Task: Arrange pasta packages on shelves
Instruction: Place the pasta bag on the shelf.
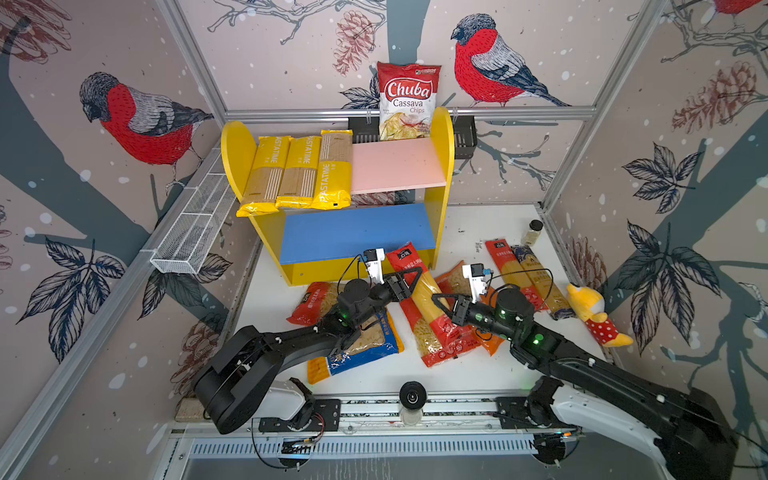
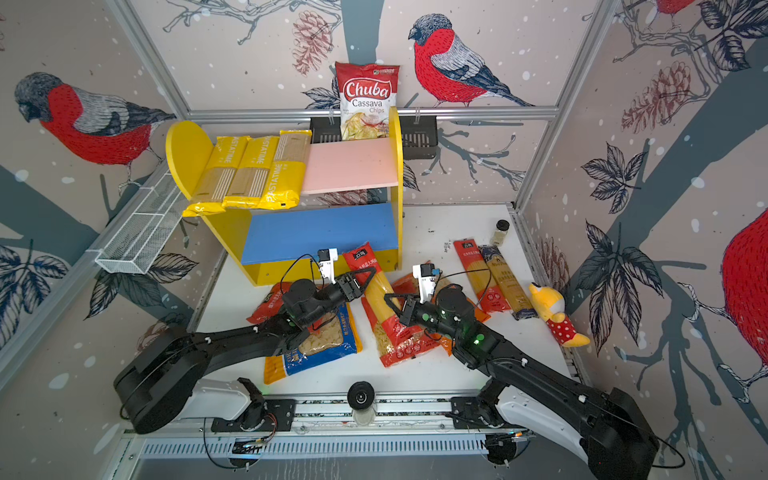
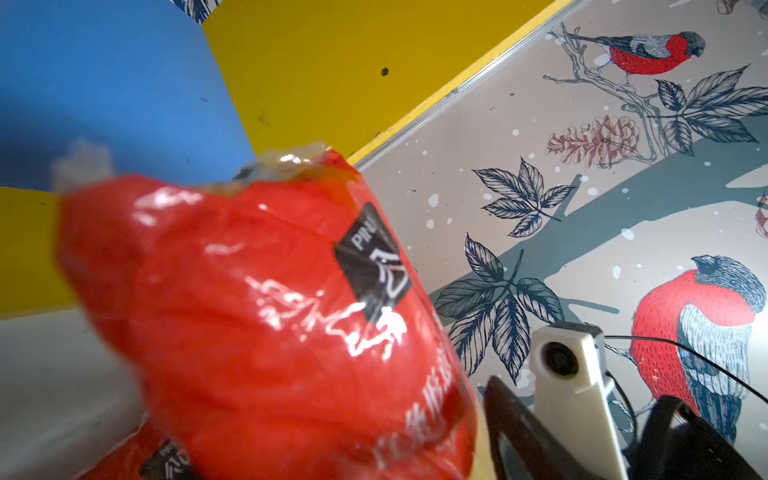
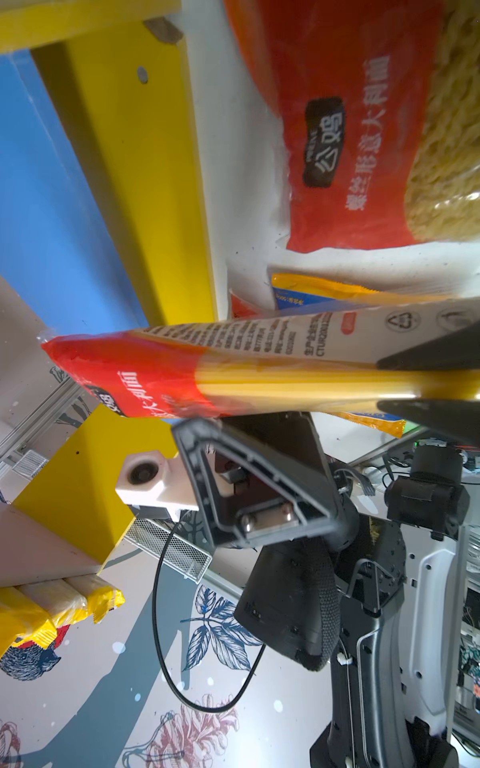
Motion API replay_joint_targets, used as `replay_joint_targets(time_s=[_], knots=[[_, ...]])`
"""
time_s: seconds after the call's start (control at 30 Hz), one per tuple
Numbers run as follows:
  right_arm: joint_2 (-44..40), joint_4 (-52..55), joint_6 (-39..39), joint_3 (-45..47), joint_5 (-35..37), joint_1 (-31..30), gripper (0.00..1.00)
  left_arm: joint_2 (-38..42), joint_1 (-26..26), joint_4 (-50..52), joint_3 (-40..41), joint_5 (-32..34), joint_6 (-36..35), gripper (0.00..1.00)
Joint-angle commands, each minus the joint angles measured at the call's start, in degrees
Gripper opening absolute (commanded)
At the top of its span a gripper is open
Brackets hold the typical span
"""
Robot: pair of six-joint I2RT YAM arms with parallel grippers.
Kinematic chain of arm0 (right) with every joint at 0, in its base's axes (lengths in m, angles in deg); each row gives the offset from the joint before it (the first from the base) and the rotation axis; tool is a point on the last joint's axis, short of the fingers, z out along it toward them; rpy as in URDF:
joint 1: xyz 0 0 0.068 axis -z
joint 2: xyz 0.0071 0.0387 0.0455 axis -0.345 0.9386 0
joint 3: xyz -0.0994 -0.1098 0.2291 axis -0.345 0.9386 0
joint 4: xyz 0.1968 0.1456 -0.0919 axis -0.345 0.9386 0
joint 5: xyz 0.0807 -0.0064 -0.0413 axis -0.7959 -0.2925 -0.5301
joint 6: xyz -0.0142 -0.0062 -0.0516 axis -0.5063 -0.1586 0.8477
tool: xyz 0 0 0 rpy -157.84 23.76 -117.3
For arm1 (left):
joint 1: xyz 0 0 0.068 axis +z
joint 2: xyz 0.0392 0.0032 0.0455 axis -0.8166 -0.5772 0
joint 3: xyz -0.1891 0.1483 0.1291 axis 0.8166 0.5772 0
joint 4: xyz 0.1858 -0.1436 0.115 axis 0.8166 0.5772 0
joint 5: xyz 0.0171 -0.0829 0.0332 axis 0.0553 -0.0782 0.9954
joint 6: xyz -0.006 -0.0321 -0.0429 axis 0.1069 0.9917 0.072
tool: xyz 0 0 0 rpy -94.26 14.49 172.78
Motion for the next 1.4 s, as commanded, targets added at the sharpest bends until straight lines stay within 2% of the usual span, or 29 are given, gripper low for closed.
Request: replay_joint_targets(time_s=[0.0,0.17,0.23,0.3,0.4,0.5,0.63,0.77,0.9,1.17,1.27,1.37], knots=[[1.4,-7.9,2.0,-1.1,2.2,-1.4,0.20,-0.7,-0.1,-8.5,-1.1,-4.0,0.3,0.60],[2.2,-7.9,2.9,-0.4,2.0,-1.7,0.27,-0.8,0.0,-10.0,-1.4,-5.5,0.1,0.36],[2.3,-7.2,3.3,0.1,2.2,-1.2,0.28,-0.8,0.0,-10.7,-1.6,-6.5,-0.1,0.23],[2.1,-6.7,3.4,0.5,1.7,-0.3,0.29,-0.8,0.1,-10.9,-1.9,-7.2,-0.5,0.17],[1.0,-5.2,4.0,1.0,0.1,2.0,0.34,-0.8,0.3,-10.5,-2.3,-8.0,-1.5,0.15],[-0.3,-1.1,5.9,0.7,-2.4,6.4,0.49,-0.5,0.9,-10.2,-3.5,-9.0,-1.7,0.14],[-2.3,3.1,9.2,1.1,-11.1,14.5,0.65,0.9,1.6,-8.5,-6.7,-11.9,-3.3,0.13],[-2.7,6.0,13.6,1.1,-17.7,16.1,0.77,1.8,1.6,-6.9,-8.8,-14.8,-4.7,0.13],[-2.5,6.6,15.5,0.6,-22.3,14.8,0.81,3.0,1.6,-7.3,-10.2,-15.3,-4.6,0.13],[-0.3,3.6,16.5,-2.2,-23.7,8.6,0.81,4.8,1.6,-4.9,-14.6,-15.9,-4.2,0.13],[-1.0,4.2,16.2,-2.8,-20.7,9.6,0.80,5.9,1.6,-3.0,-15.1,-15.3,-5.6,0.13],[-2.8,3.9,14.0,-2.1,-21.6,14.6,0.80,7.7,1.8,-0.2,-15.3,-13.8,-7.9,0.12]])
